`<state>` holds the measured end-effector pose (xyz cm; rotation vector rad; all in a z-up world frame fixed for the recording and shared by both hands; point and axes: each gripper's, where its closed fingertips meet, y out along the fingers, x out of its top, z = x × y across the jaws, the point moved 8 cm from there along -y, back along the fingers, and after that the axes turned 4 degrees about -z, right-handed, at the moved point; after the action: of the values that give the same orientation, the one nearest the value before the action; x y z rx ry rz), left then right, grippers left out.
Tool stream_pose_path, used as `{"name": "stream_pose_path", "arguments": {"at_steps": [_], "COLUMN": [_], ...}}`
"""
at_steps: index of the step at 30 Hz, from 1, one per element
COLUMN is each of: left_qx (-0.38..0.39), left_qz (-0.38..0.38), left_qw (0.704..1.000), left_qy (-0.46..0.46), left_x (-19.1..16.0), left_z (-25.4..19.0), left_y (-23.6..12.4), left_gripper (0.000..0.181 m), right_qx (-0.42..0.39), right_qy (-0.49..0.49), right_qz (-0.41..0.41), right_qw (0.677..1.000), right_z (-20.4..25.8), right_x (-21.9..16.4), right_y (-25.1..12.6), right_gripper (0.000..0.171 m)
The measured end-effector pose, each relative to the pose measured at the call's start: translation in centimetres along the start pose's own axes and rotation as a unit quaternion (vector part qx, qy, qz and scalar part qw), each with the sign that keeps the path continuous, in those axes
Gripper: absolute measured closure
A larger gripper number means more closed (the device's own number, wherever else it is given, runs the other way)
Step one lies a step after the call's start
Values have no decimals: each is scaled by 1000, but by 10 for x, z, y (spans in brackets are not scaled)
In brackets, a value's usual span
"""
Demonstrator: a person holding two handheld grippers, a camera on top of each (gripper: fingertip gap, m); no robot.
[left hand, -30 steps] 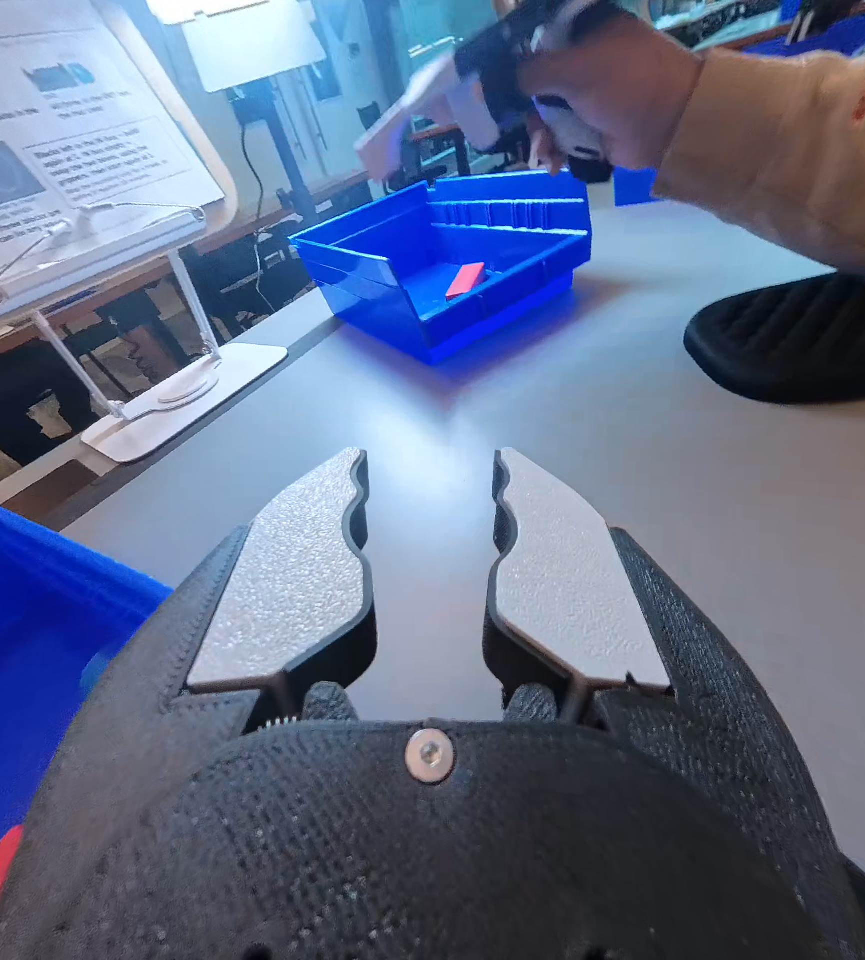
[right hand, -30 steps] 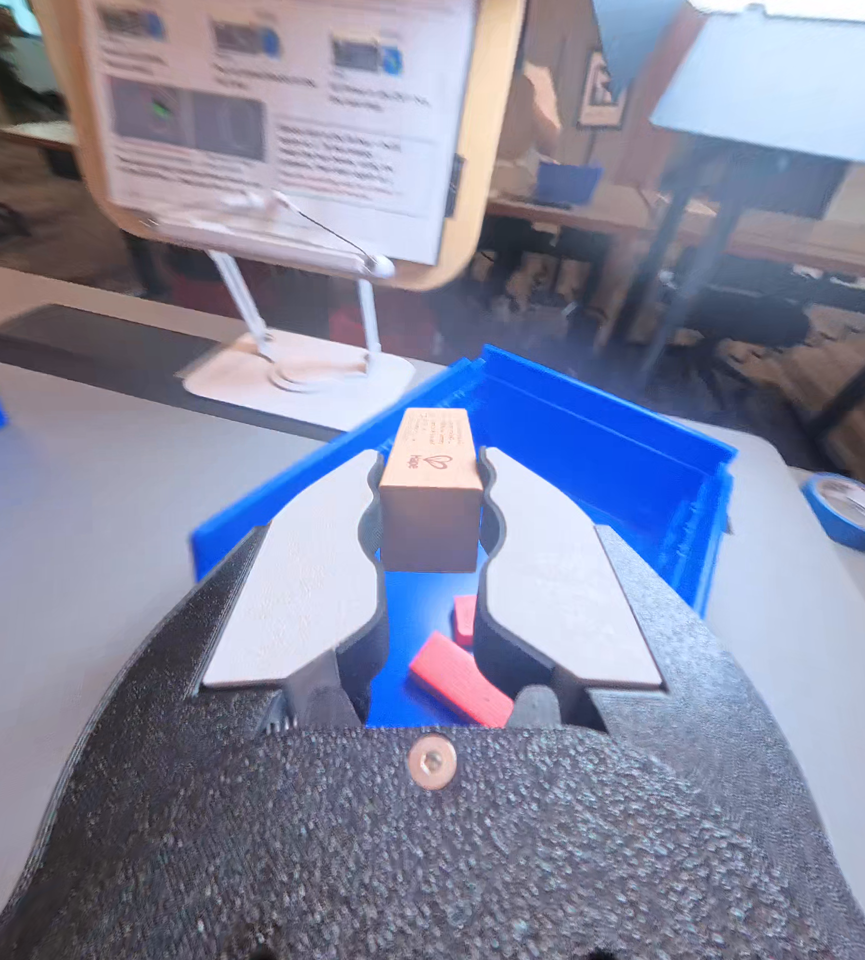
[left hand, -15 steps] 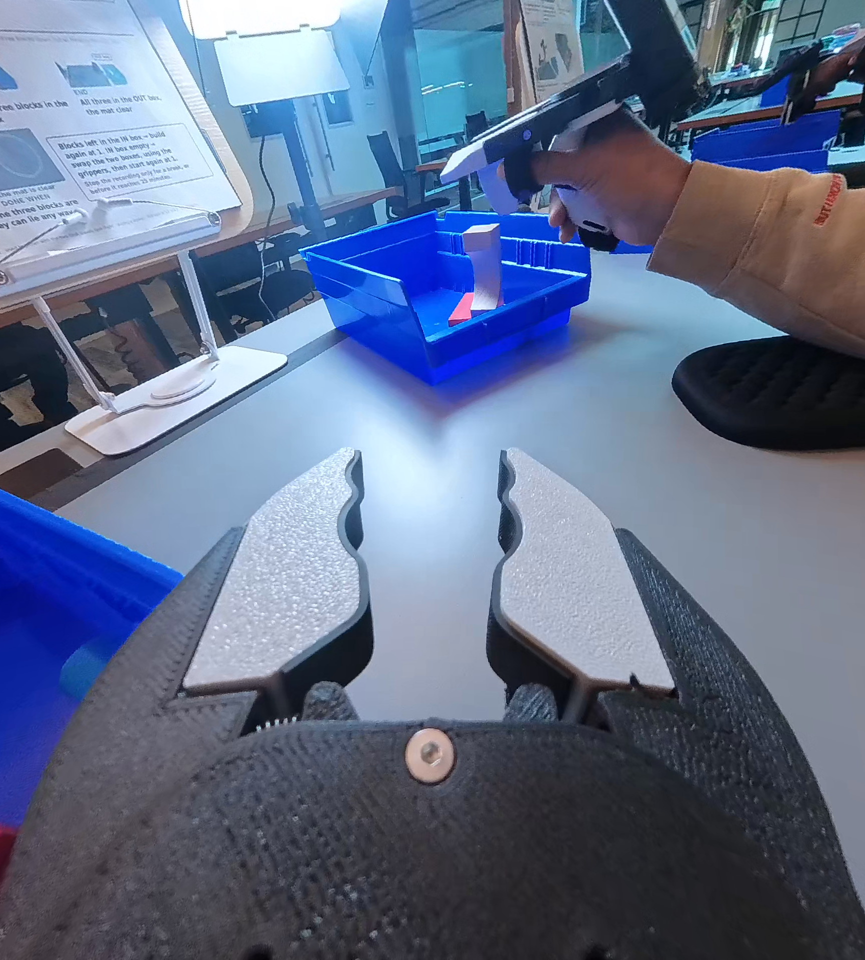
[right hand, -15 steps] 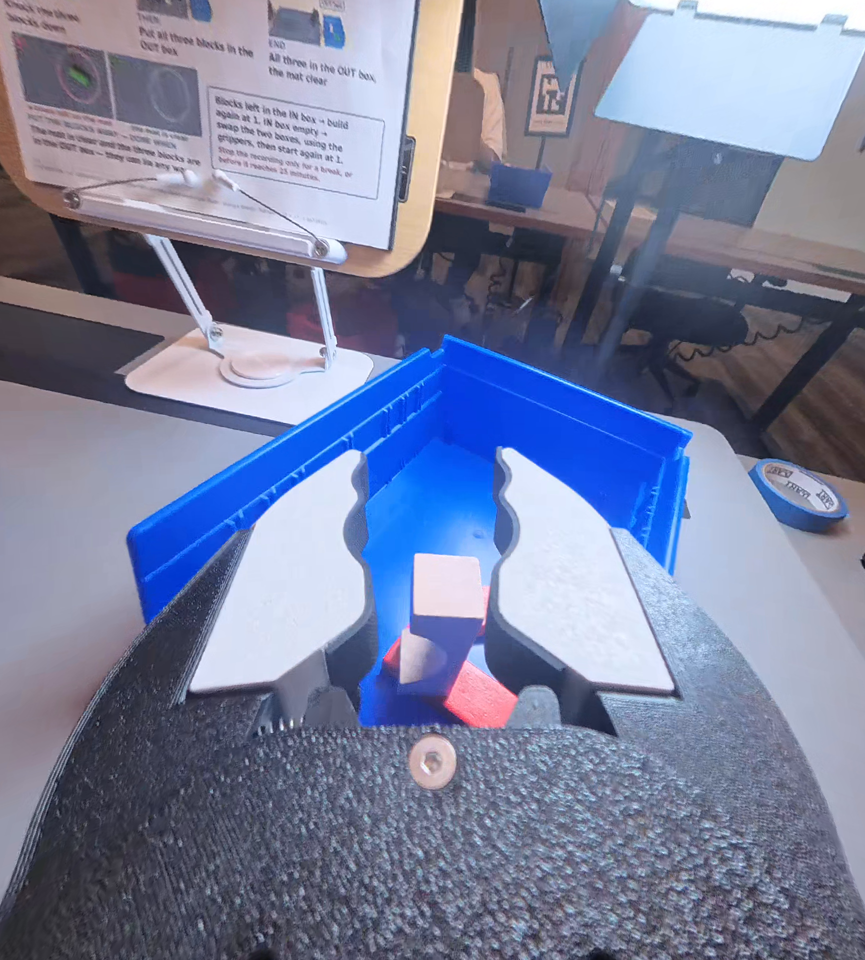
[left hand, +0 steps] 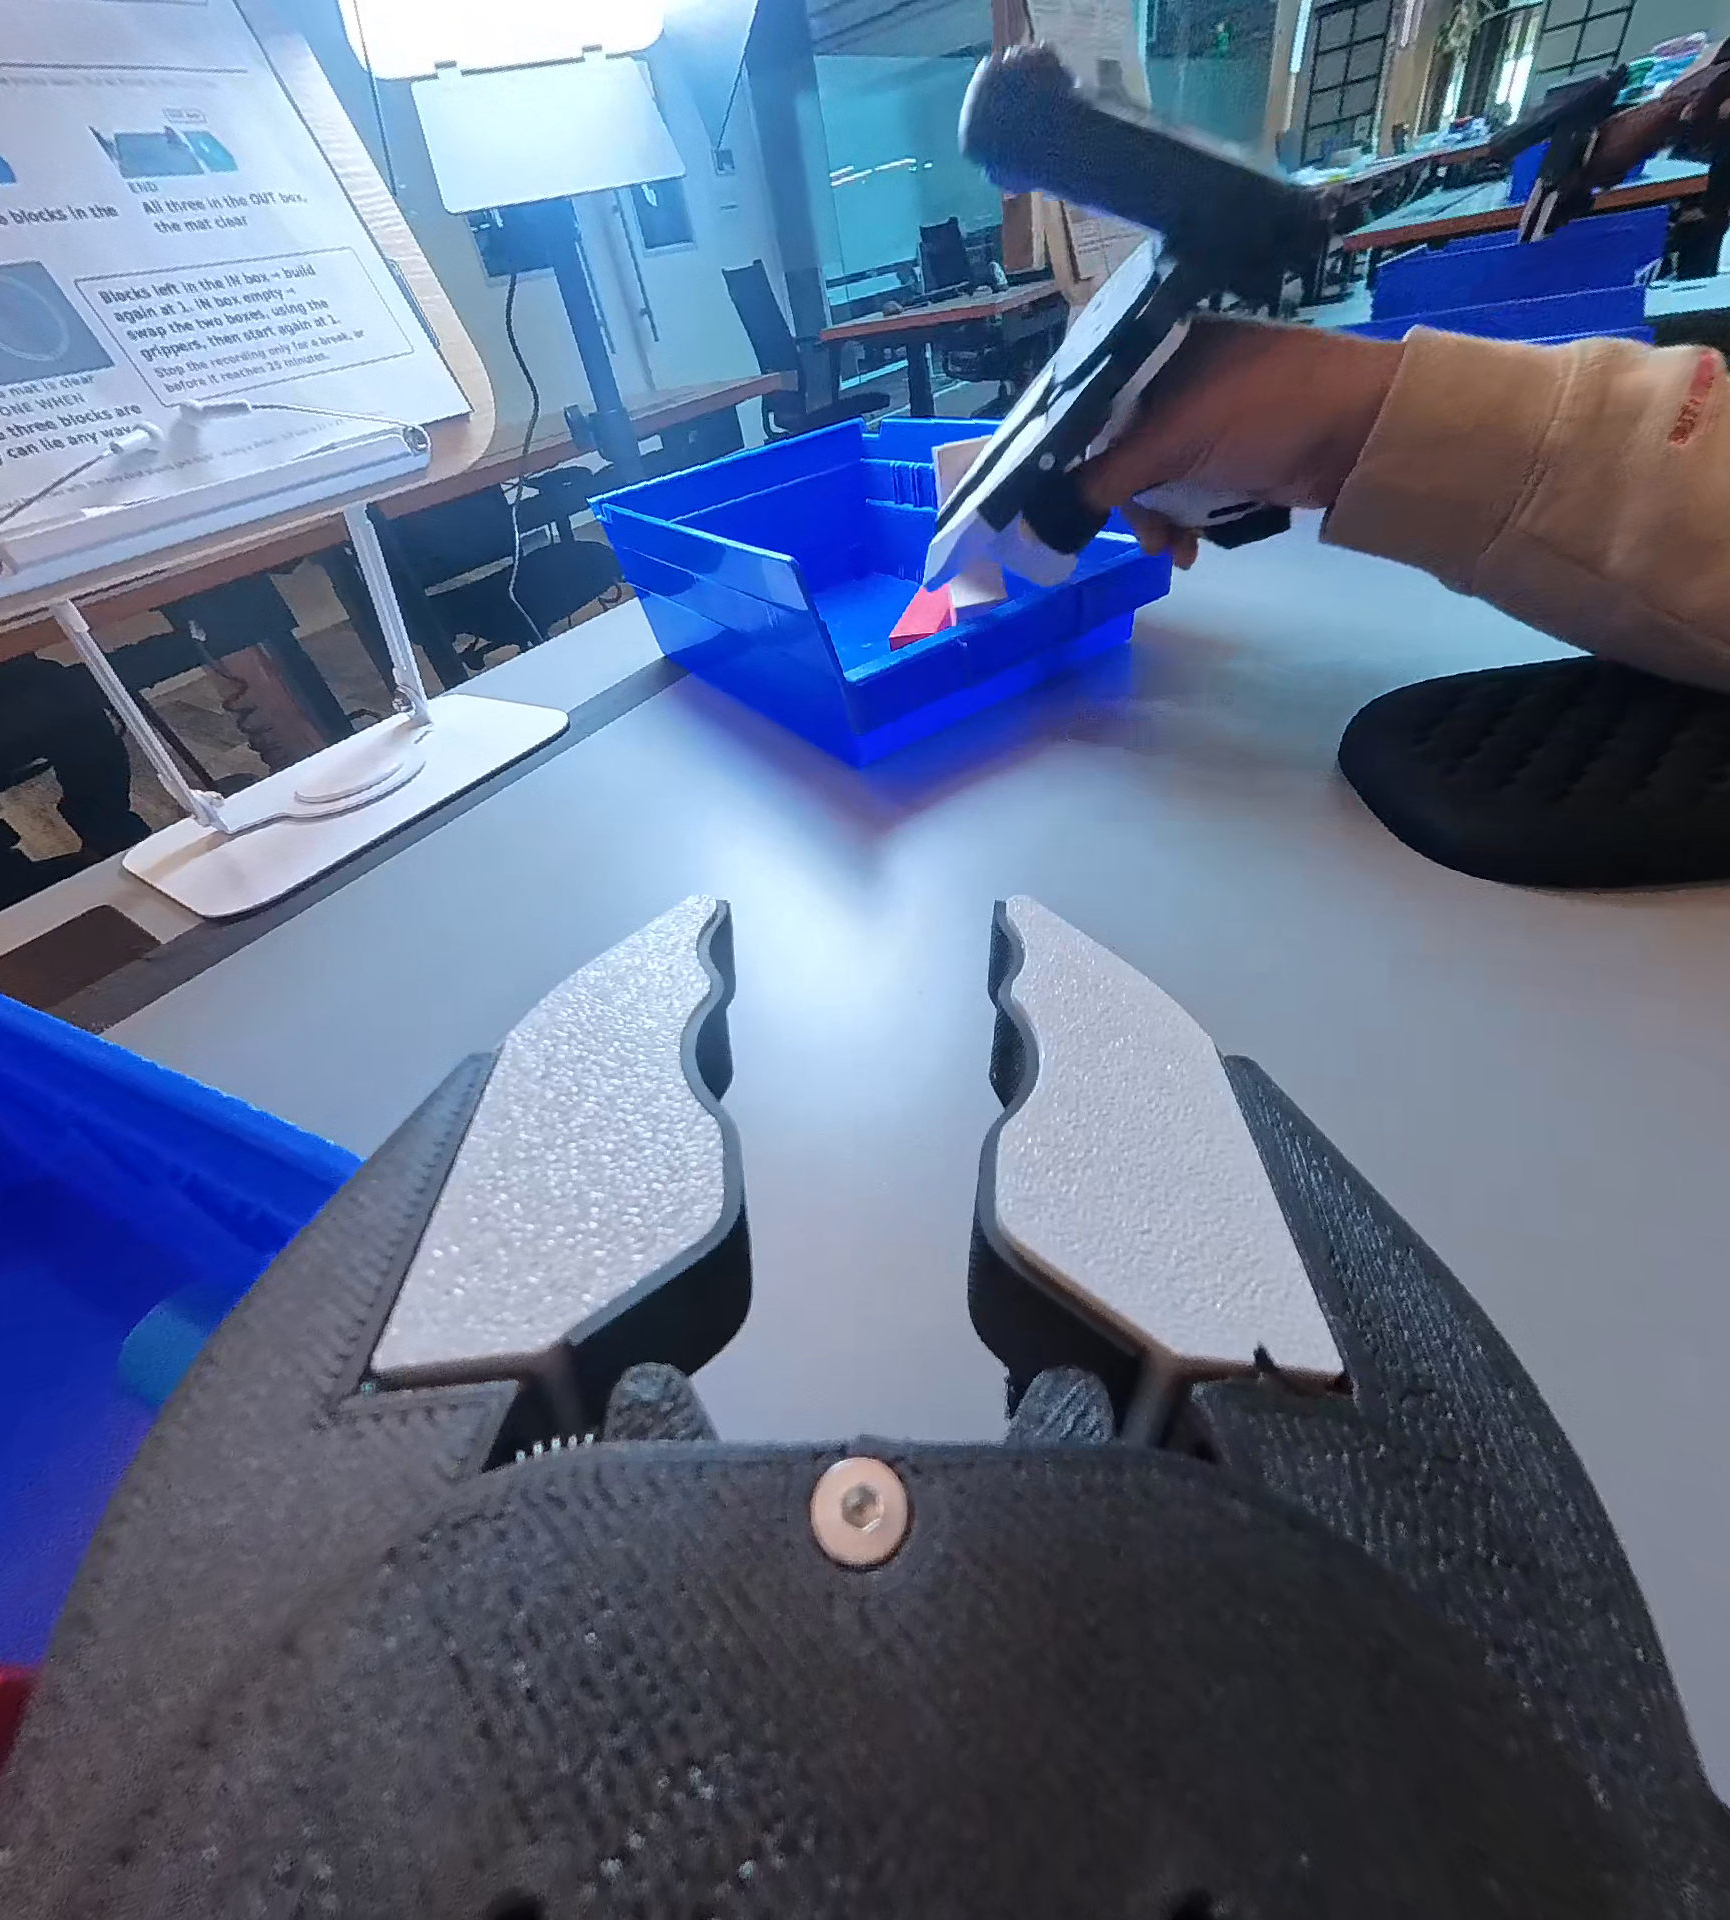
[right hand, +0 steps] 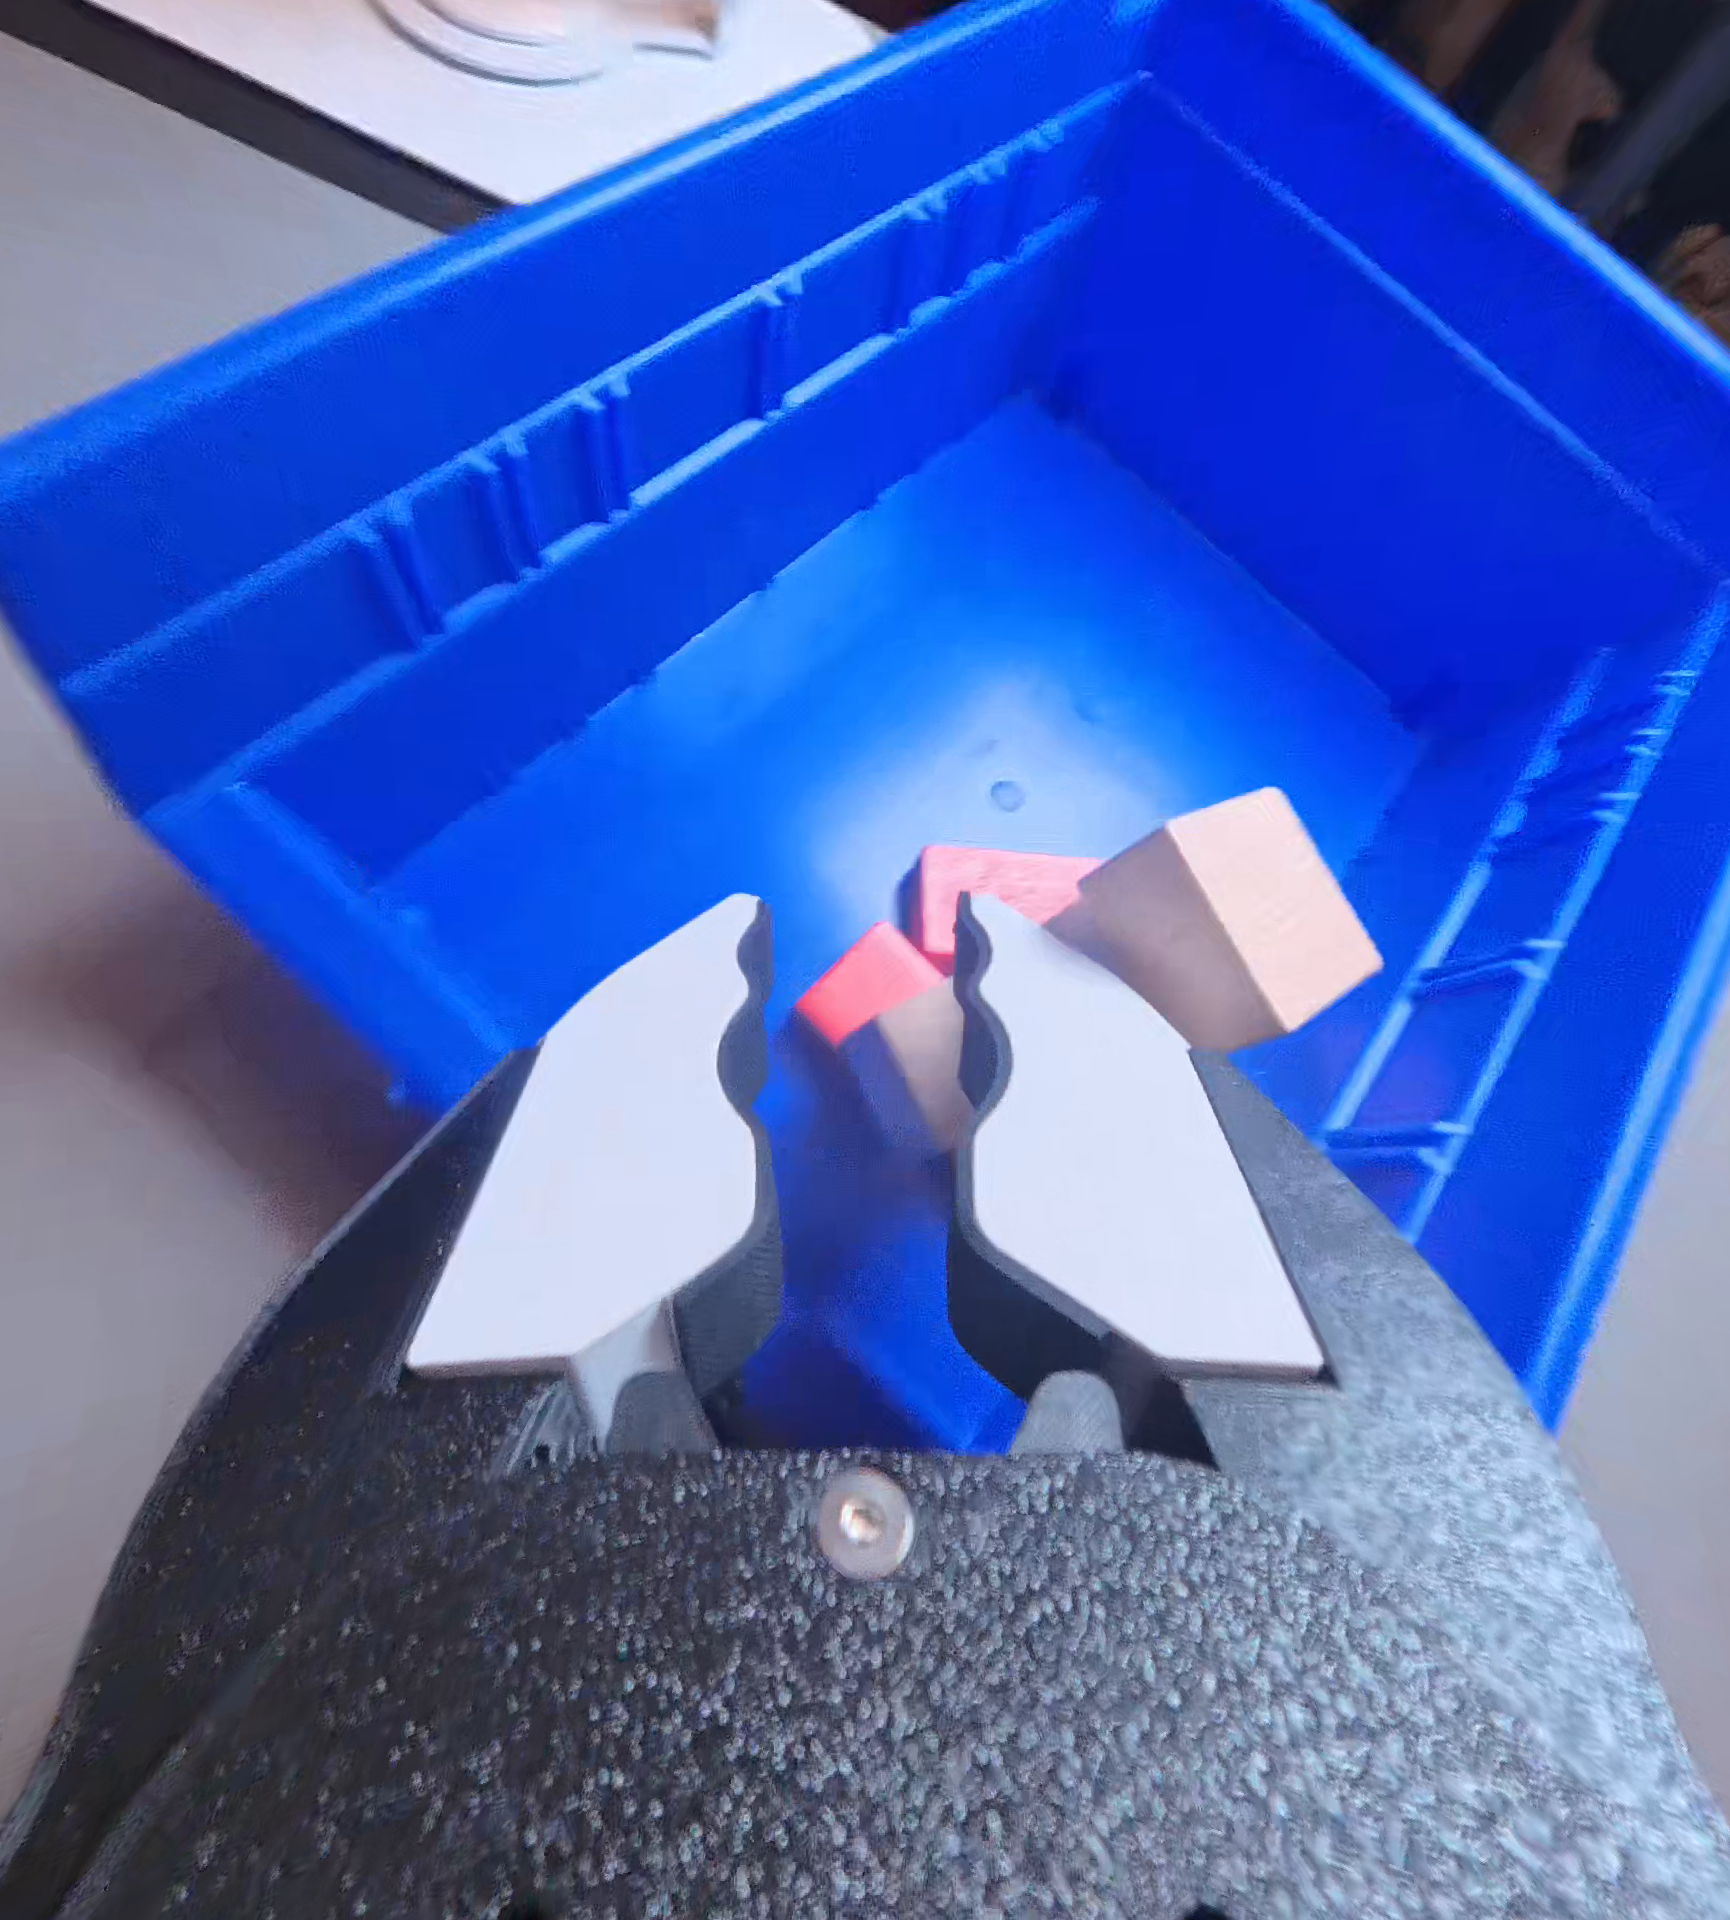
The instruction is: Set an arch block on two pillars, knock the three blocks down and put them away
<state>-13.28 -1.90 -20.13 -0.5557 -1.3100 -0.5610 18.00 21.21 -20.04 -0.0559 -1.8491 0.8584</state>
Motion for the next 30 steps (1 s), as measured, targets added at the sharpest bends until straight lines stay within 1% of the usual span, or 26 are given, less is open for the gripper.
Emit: {"name": "stream_pose_path", "arguments": {"at_steps": [1,3,6,8,10,12,14,15,16,18,20,23,25,28,30], "left_qx": [-1,-3,0,-2,-3,-3,-4,0,11,47,105,169,210,272,275], "left_qz": [1,5,0,0,-1,-8,-26,-39,-56,-93,-97,-5,66,184,246], "left_qw": [1000,1000,1000,1000,1000,1000,1000,999,998,994,990,986,975,944,929], "left_qy": [0,1,2,-3,-2,-1,-6,-6,-1,14,18,-12,-19,-11,-44], "left_x": [0,-1,0,0,1,3,8,13,19,37,55,73,78,70,51], "left_z": [0,-1,0,1,1,0,1,3,7,23,55,118,162,219,242], "left_y": [0,1,0,0,0,-2,-5,-8,-13,-26,-41,-59,-65,-63,-53], "left_gripper": [134,134,134,134,134,135,137,139,141,143,143,138,138,137,137], "right_qx": [-37,-68,-73,-48,26,139,250,289,304,291,294,308,300,296,305], "right_qy": [3,5,-16,-29,-33,-43,-46,-49,-61,-95,-88,-42,-26,-7,-5], "right_qz": [-13,-53,-193,-286,-338,-325,-278,-253,-230,-208,-208,-213,-215,-216,-212], "right_qw": [999,996,978,957,940,934,926,922,922,929,929,926,929,930,928], "right_z": [-8,-18,-11,5,29,62,97,112,123,131,130,120,113,107,108], "right_x": [0,6,25,39,47,46,34,27,21,16,17,18,19,19,18], "right_y": [4,2,-26,-52,-70,-70,-57,-49,-41,-30,-29,-31,-31,-31,-30], "right_gripper": [136,133,131,132,136,137,137,138,137,137,137,138,139,140,140]}}
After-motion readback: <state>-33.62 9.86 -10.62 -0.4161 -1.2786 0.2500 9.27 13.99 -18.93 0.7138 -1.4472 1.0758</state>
